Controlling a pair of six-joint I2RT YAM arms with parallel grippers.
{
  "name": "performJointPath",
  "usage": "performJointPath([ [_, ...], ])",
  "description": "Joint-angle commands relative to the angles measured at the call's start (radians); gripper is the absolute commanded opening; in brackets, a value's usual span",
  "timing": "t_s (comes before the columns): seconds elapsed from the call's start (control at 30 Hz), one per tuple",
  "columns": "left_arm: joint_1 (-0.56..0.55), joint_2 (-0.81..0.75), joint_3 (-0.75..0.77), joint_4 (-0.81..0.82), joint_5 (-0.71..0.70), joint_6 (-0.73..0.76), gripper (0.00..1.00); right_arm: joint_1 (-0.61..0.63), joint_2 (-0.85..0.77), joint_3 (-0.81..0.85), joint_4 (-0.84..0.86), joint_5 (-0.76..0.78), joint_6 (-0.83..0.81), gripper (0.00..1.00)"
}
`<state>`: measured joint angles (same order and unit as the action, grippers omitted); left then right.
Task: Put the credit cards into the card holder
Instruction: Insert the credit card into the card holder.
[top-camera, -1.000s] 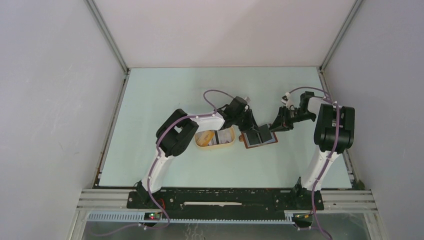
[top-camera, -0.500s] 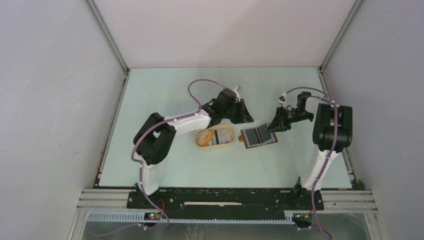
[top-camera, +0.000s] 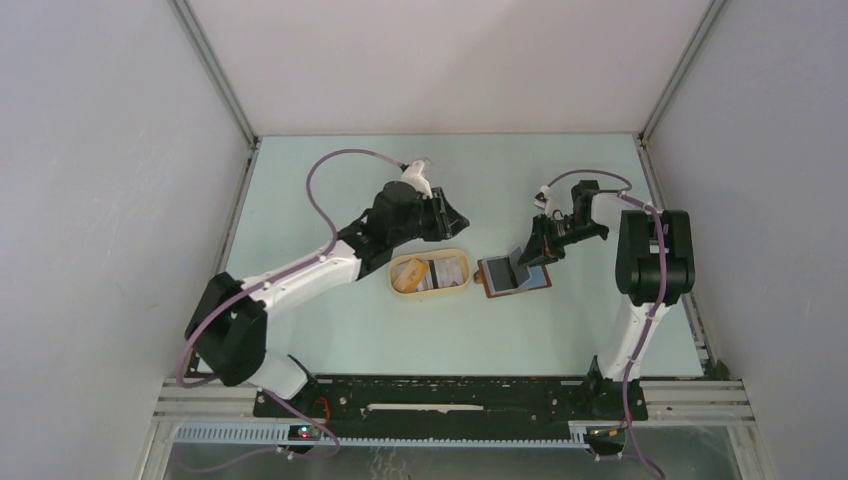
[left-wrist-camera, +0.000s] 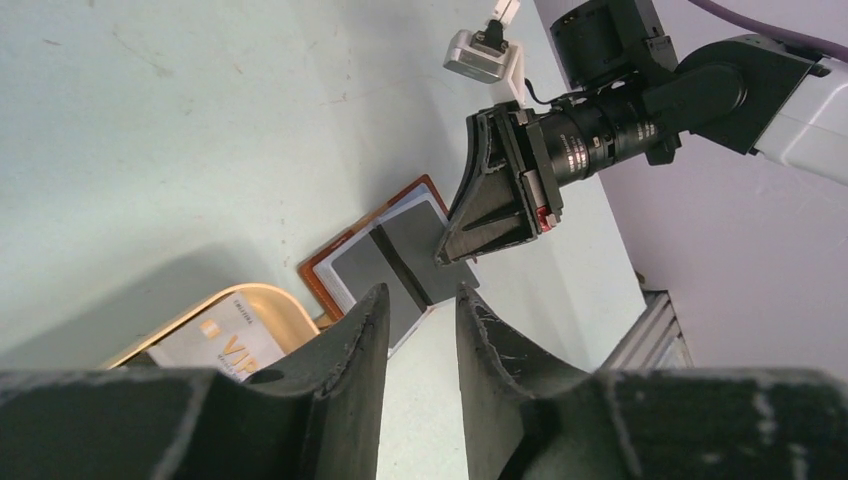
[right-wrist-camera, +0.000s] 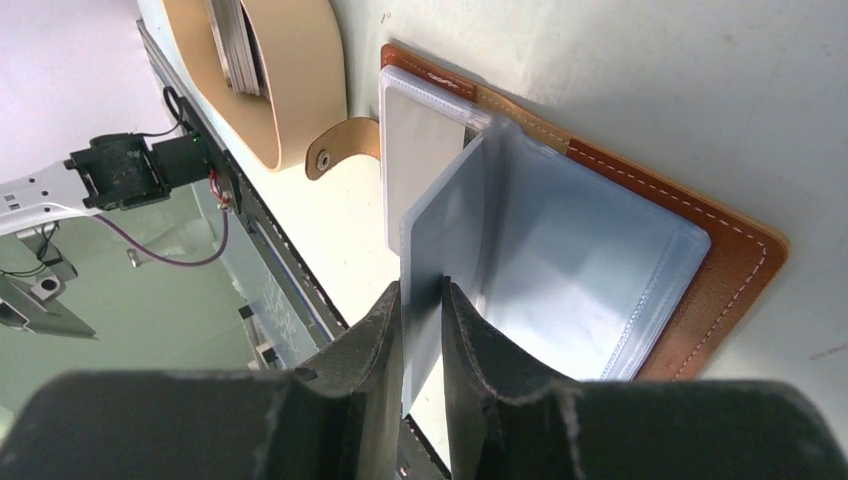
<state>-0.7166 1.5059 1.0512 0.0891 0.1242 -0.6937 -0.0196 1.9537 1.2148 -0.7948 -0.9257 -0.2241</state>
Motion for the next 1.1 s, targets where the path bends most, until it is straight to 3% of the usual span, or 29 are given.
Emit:
performJointPath([
  [0.0,0.007,-0.104,-0.076,0.031,-0.100,0.068,0.37,0.038,-0.064,0.025,0.004,0.010,-0.015,0.27],
  [0.53,0.021,-0.287,-0.214,0.003,-0.223,0.090,0.44,0.193,-0.137,0.025,0.019,0.130,-0.025,0.36],
  [0.93,0.051,-0.434,-0.338,0.010,-0.301,0.072,0.58,0.251,-0.132,0.025,0.017,0.146,-0.027,0.38],
  [1.03,0.053,-0.451,-0.354,0.011,-0.302,0.064,0.59,0.266,-0.142,0.025,0.016,0.184,-0.032,0.45],
  [1.07,0.054,-0.454,-0.358,0.011,-0.302,0.063,0.59,0.271,-0.146,0.025,0.013,0.194,-0.035,0.53],
])
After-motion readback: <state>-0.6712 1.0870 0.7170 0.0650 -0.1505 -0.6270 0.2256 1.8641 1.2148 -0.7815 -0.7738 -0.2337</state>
